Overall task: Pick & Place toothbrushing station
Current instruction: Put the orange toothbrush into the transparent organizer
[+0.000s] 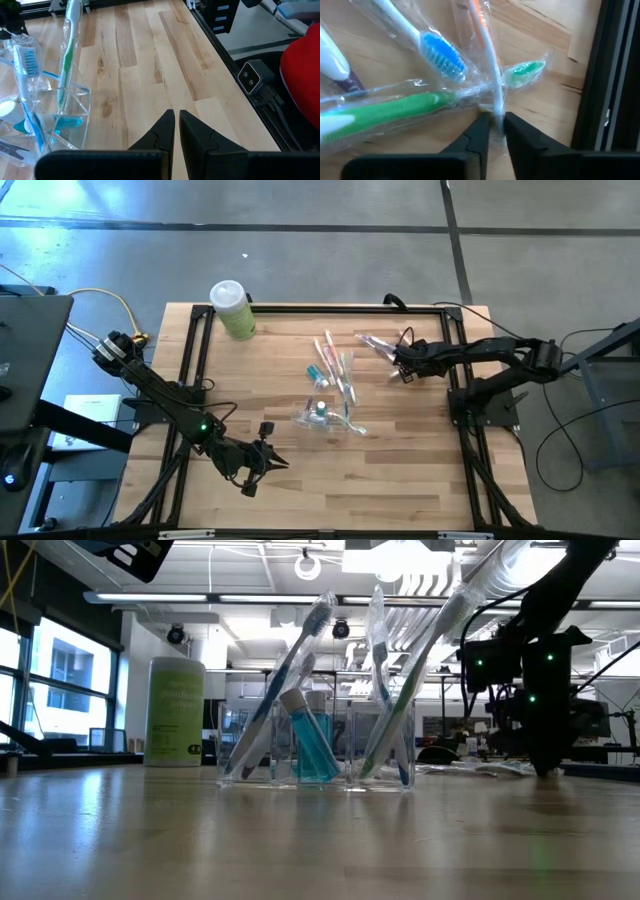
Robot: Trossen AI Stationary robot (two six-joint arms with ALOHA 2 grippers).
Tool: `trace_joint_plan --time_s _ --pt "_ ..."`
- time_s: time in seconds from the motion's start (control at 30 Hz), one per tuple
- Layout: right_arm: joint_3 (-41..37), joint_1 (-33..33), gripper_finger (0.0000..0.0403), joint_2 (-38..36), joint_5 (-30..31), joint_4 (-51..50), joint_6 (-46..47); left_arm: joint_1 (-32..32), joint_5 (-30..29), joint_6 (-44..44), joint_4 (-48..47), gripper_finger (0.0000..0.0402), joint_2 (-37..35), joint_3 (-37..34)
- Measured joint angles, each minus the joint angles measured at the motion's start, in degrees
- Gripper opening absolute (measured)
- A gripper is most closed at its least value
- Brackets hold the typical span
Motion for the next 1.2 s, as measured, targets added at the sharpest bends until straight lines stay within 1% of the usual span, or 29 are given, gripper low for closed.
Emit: trace_joint_plan --time_s 0.1,0.3,0.4,0.5,0.6,0.7,0.8,0.9,0.97,1.03,1.1,1.2 --pt "-0.02 0.0 0.0015 0.02 0.22 -0.23 -1.61 0.0 0.0 0.02 0.0 0.002 0.0 0.0" --pt "-0.07 0.11 0.0011 -0.74 0.94 -0.43 -0.85 0.0 0.0 0.17 0.0 0.002 0.0 0.0" --pt "-0.32 1.24 0.0009 -3.14 -0.55 -2.15 -1.07 0.0 0.0 0.16 0.0 0.002 0.0 0.0" --pt "-0.3 3.86 0.0009 -7.9 -1.64 -5.58 -0.15 0.0 -0.18 0.37 0.06 0.002 0.0 0.0" --pt "-0.22 7.41 0.0008 -14.17 -1.33 -10.54 3.0 0.0 -1.02 1.43 0.09 0.002 0.0 0.0" --pt "-0.27 12.0 0.0008 -21.87 -1.22 -13.37 7.25 0.0 -3.16 1.51 0.19 0.002 0.0 0.0" --pt "-0.18 17.68 0.0008 -29.28 -1.89 -13.92 11.32 0.02 -4.96 2.68 0.94 0.002 0.0 0.0" --pt "-0.2 24.21 0.0008 -35.91 -3.61 -10.12 13.74 -0.17 -8.21 7.56 4.06 0.002 0.0 0.0" --pt "-0.2 28.89 0.0008 -38.91 -4.92 -5.3 14.66 -0.51 -9.82 12.65 7.18 0.002 0.0 0.0" --pt "-0.2 34.41 0.0008 -41.14 -5.58 2.08 14.2 -1.1 -10.03 19.11 11.48 0.002 0.0 0.0" --pt "-0.2 40.52 0.0008 -43.09 -4.97 10.57 12.13 -1.9 -9.78 25.31 15.4 0.002 0.02 0.0" --pt "-0.09 48.9 0.0007 -43.64 -1.22 24.58 5.99 -2.78 -8.33 31.48 20.29 0.002 0.05 0.0"
